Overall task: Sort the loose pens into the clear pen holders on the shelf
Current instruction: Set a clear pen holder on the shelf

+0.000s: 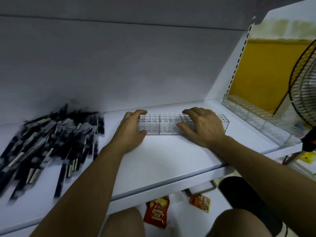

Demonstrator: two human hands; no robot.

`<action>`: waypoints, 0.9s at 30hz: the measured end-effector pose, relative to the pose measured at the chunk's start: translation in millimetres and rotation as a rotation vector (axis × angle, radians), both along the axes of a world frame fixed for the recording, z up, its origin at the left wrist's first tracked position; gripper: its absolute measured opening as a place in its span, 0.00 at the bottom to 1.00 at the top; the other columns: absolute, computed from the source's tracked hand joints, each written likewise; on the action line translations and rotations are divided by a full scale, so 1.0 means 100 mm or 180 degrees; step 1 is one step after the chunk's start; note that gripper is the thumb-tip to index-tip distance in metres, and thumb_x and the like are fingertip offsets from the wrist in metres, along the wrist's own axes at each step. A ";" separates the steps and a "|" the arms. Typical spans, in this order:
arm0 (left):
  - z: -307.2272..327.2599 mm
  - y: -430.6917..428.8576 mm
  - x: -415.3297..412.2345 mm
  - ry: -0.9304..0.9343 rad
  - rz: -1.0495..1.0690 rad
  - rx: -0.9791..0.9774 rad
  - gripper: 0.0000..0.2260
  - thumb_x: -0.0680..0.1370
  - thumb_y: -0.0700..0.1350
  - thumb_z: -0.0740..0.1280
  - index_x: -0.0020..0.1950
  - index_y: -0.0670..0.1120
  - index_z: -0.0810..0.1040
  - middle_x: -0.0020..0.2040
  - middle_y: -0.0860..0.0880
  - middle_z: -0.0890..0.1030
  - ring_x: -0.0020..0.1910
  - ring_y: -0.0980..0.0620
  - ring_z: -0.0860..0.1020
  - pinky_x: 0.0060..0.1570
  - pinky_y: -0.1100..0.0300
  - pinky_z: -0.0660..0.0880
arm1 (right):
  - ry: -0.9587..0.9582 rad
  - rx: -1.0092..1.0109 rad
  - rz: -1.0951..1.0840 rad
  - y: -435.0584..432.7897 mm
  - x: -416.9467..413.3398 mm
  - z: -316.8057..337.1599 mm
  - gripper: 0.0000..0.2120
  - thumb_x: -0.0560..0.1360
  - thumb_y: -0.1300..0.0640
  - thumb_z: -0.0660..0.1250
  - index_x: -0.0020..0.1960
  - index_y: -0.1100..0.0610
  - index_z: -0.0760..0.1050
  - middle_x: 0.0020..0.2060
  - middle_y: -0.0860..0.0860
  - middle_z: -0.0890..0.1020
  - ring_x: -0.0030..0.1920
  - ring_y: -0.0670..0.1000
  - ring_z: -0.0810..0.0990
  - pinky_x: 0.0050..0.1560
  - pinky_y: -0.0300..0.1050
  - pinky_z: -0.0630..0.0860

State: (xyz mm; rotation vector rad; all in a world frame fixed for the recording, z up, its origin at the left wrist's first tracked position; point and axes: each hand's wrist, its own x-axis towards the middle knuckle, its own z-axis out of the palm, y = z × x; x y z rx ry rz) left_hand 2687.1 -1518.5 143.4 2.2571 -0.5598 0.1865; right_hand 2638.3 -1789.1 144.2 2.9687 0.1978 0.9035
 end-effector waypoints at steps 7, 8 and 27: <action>-0.01 0.02 0.06 0.0036 0.0343 0.0048 0.28 0.77 0.36 0.68 0.74 0.54 0.65 0.68 0.47 0.66 0.63 0.49 0.72 0.59 0.66 0.63 | -0.0094 0.0815 -0.0200 -0.04 0.05 -0.12 0.31 0.78 0.34 0.57 0.74 0.50 0.69 0.73 0.55 0.72 0.72 0.58 0.68 0.72 0.58 0.65; -0.01 0.02 0.07 0.0032 0.0368 0.0049 0.28 0.77 0.36 0.68 0.74 0.53 0.65 0.69 0.47 0.66 0.64 0.48 0.72 0.59 0.65 0.63 | -0.0060 0.0773 -0.0214 -0.05 0.06 -0.13 0.30 0.78 0.35 0.57 0.74 0.51 0.70 0.72 0.55 0.73 0.72 0.58 0.69 0.72 0.57 0.65; -0.01 0.06 0.04 0.0068 0.0427 0.0124 0.28 0.78 0.37 0.67 0.75 0.54 0.65 0.69 0.47 0.65 0.65 0.47 0.72 0.61 0.62 0.65 | 0.0300 0.0523 -0.0172 -0.03 0.07 -0.09 0.30 0.78 0.36 0.56 0.74 0.51 0.71 0.72 0.54 0.75 0.73 0.58 0.69 0.76 0.62 0.58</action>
